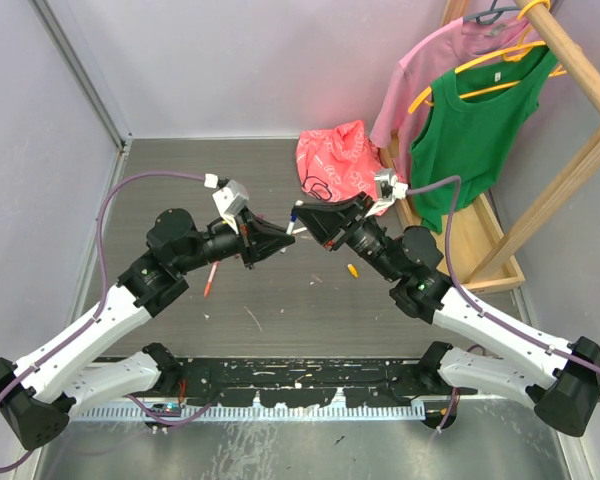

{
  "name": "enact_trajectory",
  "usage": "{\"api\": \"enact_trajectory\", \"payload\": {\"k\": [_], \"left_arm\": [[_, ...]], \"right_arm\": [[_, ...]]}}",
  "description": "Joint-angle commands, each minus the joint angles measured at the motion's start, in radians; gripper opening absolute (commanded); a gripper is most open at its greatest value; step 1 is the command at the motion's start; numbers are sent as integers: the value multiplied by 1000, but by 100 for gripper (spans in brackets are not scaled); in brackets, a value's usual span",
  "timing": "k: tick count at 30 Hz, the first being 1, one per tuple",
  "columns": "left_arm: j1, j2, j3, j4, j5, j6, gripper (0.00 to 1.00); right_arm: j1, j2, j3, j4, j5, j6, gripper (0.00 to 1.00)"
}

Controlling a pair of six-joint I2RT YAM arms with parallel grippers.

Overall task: Insert the pens into the pen caps
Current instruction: Insert the pen cap onto the pen.

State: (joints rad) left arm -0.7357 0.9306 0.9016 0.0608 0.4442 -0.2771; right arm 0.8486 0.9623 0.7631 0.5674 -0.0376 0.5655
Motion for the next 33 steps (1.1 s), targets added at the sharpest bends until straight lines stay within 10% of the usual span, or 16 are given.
{"api": "enact_trajectory", "payload": {"k": [1, 18, 33], "left_arm": [[6, -24, 8, 52, -1, -7, 0], [17, -36, 3, 54, -18, -8, 0], [21, -35, 2, 60, -16, -13, 0]], "right_arm": [[-3, 2, 39, 19, -26, 11, 0], [-3, 27, -58, 12, -120, 41, 1], [-3, -61, 21, -118, -45, -55, 36]]}}
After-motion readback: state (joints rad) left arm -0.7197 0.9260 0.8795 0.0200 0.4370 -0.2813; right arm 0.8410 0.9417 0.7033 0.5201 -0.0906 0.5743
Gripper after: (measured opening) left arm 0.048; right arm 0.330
